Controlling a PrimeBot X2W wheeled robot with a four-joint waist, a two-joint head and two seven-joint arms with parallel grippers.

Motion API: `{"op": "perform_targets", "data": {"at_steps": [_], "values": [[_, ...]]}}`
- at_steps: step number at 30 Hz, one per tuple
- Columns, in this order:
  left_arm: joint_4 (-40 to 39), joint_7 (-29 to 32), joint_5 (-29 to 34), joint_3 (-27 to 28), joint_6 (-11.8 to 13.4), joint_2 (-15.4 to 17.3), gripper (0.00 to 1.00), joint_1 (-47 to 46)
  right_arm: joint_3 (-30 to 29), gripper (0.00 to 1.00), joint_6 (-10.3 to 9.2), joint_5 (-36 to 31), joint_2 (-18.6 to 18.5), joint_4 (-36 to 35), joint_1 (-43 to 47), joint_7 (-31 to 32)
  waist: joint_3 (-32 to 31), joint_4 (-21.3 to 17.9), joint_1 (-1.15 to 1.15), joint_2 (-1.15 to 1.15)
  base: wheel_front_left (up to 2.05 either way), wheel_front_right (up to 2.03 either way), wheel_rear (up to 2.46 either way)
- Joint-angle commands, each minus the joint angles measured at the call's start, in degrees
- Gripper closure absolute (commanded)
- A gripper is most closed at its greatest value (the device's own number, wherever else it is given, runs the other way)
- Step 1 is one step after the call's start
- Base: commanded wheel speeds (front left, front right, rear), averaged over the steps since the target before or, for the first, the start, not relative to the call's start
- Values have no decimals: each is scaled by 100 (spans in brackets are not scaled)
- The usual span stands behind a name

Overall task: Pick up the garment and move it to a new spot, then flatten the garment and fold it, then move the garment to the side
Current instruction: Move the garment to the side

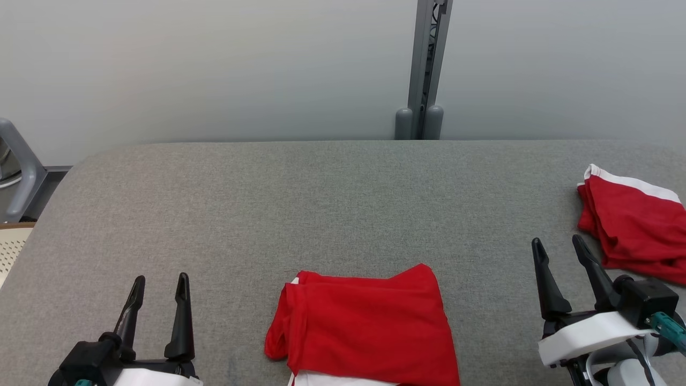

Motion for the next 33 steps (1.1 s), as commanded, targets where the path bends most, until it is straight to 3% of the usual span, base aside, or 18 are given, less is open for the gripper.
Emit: {"op": "perform_targets", "data": {"at_steps": [1, 6, 11, 21, 33], "values": [[-34, -26, 11, -10, 24, 15, 0, 15, 21, 0, 4, 29, -40, 18, -21, -26, -2, 10, 0, 0, 0, 0, 0], [-33, -26, 6, -29, 32, 13, 0, 31, 107, 0, 4, 54, -53, 78, -45, -25, -17, 27, 0, 0, 0, 0, 0], [-26, -26, -13, -69, 47, 11, 0, 23, 650, 0, 4, 363, -134, 332, -270, 145, -6, 73, 0, 0, 0, 0, 0], [39, -26, -138, -308, 121, 12, 0, -65, 1769, 0, 3, 1536, -402, 1341, -802, 1693, -12, 616, 0, 0, 0, 0, 0], [108, -26, -143, -457, 97, 12, 0, -47, 1914, 0, 3, 2325, -202, 2478, -860, 2948, 26, 1153, 0, 0, 0, 0, 0]]}}
